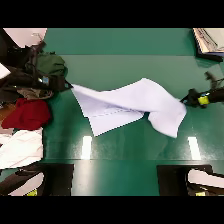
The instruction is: Fold the shirts.
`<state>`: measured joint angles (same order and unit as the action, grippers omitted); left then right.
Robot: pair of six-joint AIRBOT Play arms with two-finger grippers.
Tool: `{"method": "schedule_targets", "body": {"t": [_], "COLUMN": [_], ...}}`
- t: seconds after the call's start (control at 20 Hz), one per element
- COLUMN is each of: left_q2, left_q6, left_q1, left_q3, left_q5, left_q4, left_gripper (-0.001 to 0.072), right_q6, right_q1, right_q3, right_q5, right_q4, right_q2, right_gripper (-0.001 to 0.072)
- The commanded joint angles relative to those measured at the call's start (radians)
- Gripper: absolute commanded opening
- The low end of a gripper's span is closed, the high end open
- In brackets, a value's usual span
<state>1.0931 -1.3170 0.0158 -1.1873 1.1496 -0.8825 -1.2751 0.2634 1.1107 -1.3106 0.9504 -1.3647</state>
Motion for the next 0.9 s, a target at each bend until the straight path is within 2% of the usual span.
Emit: {"method": "schedule_targets", "body": {"t": [0.0,0.3,0.6,0.7,0.85], "left_q2": [-0.002,-0.002,-0.006,-0.058,-0.151], "left_q6": [-0.018,-0.019,-0.019,-0.019,-0.018], "left_q1": [-0.031,-0.031,-0.031,-0.031,-0.031], "left_q3": [-0.172,-0.524,-0.945,-0.965,-0.963], "left_q5": [0.014,0.009,-0.029,-0.105,-0.181], "left_q4": [-0.002,0.055,0.146,0.149,0.149], "left_gripper": [0.0024,0.0024,0.0024,0.0024,0.0024], "right_q6": [-0.004,-0.003,-0.003,-0.002,0.002], "right_q1": [0.066,0.066,-0.035,-0.042,-0.041], "right_q3": [0.087,0.314,0.587,0.668,0.790], "right_q5": [-0.029,0.051,0.381,0.421,0.398], "right_q4": [0.026,-0.068,-0.085,-0.083,-0.047], "right_q2": [0.150,0.346,0.523,0.562,0.598], "right_gripper": [0.0015,0.0015,0.0015,0.0015,0.0015]}}
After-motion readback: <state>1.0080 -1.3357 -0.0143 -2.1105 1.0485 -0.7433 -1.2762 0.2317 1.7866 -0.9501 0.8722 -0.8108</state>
